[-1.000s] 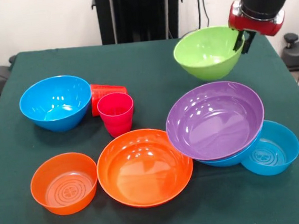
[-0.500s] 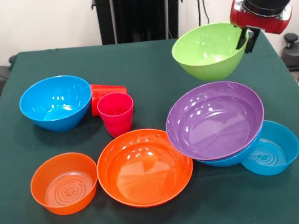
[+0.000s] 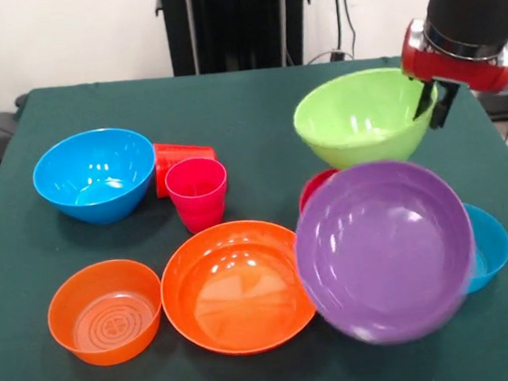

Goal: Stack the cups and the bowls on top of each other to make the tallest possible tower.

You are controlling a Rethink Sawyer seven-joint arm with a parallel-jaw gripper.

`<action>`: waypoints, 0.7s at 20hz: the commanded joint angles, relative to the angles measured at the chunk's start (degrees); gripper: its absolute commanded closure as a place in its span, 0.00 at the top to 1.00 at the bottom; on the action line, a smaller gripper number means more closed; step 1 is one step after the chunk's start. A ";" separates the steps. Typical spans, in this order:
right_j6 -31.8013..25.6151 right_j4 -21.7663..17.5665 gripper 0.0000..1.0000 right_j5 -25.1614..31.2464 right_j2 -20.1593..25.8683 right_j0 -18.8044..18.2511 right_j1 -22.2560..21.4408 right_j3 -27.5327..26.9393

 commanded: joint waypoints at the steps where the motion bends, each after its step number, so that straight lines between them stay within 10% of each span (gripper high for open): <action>1: 2.20 -1.56 0.00 7.19 3.56 -1.68 4.09 -9.42; 14: 2.71 -1.74 0.00 16.03 2.63 -1.18 8.36 -20.09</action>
